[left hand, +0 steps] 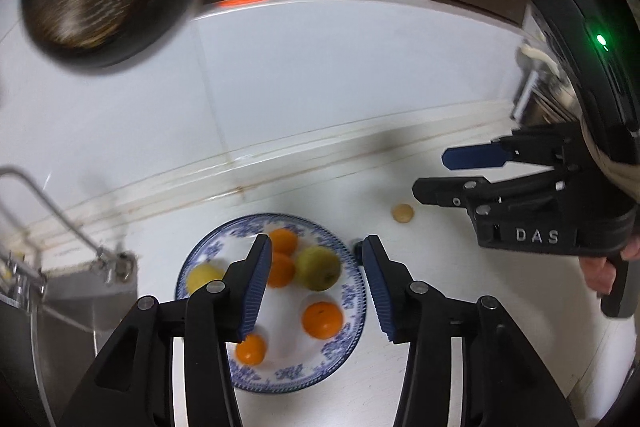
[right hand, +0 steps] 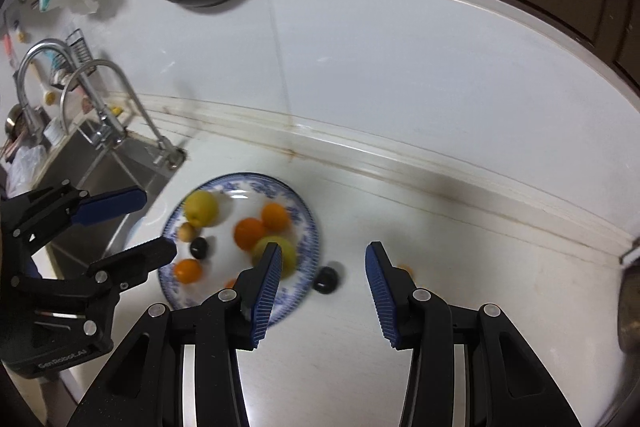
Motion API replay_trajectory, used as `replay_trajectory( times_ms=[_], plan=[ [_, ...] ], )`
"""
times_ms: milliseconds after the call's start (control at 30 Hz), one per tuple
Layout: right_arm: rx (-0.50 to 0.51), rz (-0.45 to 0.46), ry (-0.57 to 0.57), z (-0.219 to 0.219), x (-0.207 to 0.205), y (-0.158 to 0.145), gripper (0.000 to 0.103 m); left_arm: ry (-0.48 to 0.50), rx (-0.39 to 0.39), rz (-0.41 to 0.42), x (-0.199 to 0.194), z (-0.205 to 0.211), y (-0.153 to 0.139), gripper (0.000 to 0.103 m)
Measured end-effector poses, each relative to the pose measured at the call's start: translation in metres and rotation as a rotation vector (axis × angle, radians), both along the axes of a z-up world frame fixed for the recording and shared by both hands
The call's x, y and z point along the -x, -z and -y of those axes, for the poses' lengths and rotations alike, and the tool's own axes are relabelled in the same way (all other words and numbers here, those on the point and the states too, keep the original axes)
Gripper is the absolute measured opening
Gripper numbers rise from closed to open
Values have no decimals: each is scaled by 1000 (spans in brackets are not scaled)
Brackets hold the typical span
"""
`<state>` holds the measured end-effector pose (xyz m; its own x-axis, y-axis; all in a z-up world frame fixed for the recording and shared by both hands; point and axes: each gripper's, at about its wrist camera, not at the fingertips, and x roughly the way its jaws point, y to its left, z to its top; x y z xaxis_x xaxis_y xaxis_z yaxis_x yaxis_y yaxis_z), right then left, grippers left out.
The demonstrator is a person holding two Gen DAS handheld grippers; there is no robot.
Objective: Organize fruits
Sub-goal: 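Move the left gripper toward the second black plum while the right gripper approaches a small yellow fruit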
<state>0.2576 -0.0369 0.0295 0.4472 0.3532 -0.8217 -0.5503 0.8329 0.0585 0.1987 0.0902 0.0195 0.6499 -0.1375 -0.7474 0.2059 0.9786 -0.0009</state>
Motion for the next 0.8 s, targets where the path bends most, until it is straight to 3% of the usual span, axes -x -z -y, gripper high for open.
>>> replay_trajectory(
  times_ms=[300, 400, 800],
  plan=[
    [32, -30, 50, 31, -15, 12, 44, 85, -31, -39, -23, 30, 16, 52],
    [54, -41, 55, 35, -20, 20, 44, 107, -52, -56, -29, 35, 24, 60],
    [112, -170, 71, 42, -49, 66, 44, 281, -176, -137, -66, 53, 53, 60]
  ],
)
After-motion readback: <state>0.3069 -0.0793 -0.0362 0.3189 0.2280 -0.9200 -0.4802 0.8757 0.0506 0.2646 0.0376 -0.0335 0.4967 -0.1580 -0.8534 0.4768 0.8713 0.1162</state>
